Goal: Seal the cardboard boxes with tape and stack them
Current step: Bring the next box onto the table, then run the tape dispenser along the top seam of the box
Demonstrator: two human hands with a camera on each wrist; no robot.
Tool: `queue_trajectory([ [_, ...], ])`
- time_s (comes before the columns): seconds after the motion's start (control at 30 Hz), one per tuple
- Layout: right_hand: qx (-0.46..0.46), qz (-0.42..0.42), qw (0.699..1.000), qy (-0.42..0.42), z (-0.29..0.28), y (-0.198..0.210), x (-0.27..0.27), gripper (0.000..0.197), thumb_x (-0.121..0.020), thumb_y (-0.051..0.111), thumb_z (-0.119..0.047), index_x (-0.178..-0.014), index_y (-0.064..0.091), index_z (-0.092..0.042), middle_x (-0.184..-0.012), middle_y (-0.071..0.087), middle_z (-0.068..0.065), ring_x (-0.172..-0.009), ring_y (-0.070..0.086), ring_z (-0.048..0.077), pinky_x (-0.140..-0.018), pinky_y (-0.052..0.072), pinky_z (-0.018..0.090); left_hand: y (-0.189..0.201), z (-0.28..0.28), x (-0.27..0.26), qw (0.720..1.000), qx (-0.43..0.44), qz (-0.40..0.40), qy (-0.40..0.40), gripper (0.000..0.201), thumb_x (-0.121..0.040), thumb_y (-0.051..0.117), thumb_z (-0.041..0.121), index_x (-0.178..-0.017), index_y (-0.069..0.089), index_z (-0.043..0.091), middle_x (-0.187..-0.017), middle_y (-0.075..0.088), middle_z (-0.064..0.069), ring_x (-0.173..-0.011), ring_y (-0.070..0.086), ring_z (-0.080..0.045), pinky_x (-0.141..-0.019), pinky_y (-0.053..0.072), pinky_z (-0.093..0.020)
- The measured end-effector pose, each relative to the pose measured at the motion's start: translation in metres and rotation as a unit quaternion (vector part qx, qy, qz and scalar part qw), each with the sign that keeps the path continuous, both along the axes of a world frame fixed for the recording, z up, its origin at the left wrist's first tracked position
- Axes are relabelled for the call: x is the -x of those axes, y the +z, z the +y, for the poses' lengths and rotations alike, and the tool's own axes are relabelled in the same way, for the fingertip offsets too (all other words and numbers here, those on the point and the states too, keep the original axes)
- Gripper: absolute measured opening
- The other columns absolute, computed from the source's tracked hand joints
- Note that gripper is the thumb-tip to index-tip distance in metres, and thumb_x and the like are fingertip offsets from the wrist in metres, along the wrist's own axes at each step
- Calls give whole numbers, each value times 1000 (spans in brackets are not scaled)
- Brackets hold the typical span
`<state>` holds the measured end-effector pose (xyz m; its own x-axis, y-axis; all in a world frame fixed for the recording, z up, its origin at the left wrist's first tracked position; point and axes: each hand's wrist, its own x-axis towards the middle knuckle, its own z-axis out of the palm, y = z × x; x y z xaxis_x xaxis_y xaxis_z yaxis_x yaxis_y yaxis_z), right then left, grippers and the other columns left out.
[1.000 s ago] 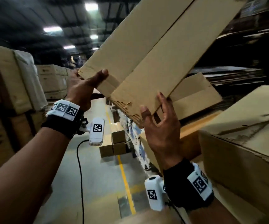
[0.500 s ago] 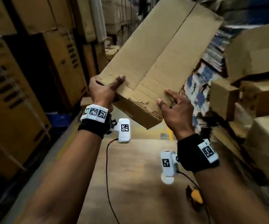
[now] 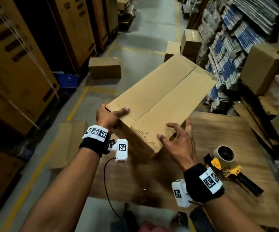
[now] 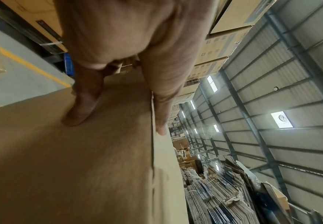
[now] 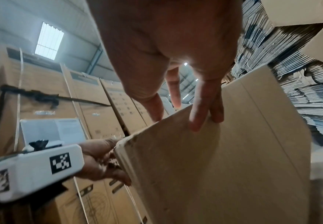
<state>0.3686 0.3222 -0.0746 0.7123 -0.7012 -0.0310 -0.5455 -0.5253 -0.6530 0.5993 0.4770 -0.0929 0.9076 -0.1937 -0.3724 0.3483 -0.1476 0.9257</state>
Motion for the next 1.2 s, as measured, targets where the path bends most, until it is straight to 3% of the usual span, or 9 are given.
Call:
queue_trajectory([
  [0.2,22,77,991,111,9,-29,12,49,-85,77,-55,-130,67,-37,-173,-1,-5,-111,70,20,-106,53,43,-14,29,-22,993,-60,24,-96,90,-41,108,34,-115,62,11,-104,78,-13,-89,78,-35,-68,61,-67],
  [0.37,-11,64,989,136,2,-40,-2,56,-88,77,-48,-139,62,-35,-173,-2,1,-140,50,25,-116,43,39,-27,19,-31,996,-53,29,-65,57,-71,95,16,-114,58,23,-124,71,-15,-108,71,-35,-93,58,-62],
  [0.47,-39,12,988,151,-15,-52,-4,58,-86,82,-39,-140,61,-35,-173,1,-5,-138,52,22,-104,55,40,-32,10,-22,965,-223,-116,-77,102,-68,96,39,-152,39,30,-153,50,-16,-136,53,-35,-113,44,-57],
  [0.53,-58,-51,990,118,-36,-59,11,54,-85,85,-30,-135,64,-31,-169,13,-7,-126,60,14,-85,63,32,-19,-3,16,915,-305,-245,-103,97,-83,85,46,-161,30,28,-168,27,-15,-153,30,-34,-122,32,-54],
  [0.63,-44,-104,994,13,-86,-80,59,47,-84,86,-26,-127,70,-27,-150,43,-8,-106,67,10,-75,63,24,-1,-37,96,881,-233,-339,-233,76,-86,76,58,-151,53,27,-162,41,-12,-152,35,-28,-120,34,-44],
  [0.83,-57,73,982,-167,-199,-141,198,49,-75,91,-26,-120,74,-17,-117,74,11,-106,69,26,-90,51,34,-32,-130,154,832,-248,-355,-347,52,-102,59,45,-150,54,23,-164,40,-8,-157,27,-23,-127,22,-51],
  [1.0,-72,234,957,-154,-263,-172,266,88,-68,95,-23,-145,55,-6,-144,59,20,-133,56,34,-108,42,35,-53,-156,152,790,-345,-411,-296,52,-106,55,39,-154,50,19,-163,41,-6,-154,34,-24,-127,26,-47],
  [1.1,-89,307,943,-95,-277,-185,270,86,-70,92,-33,-143,56,-8,-140,63,16,-128,60,32,-101,48,35,-52,-158,149,764,-375,-441,-285,41,-107,55,30,-147,59,22,-156,51,-4,-147,46,-24,-123,33,-44],
  [1.2,-85,331,938,-55,-281,-188,263,46,-64,84,-37,-104,70,-18,-104,76,10,-101,70,29,-80,56,34,-51,-154,144,763,-380,-436,-288,40,-107,54,33,-147,58,30,-156,51,3,-146,47,-22,-120,36,-40],
])
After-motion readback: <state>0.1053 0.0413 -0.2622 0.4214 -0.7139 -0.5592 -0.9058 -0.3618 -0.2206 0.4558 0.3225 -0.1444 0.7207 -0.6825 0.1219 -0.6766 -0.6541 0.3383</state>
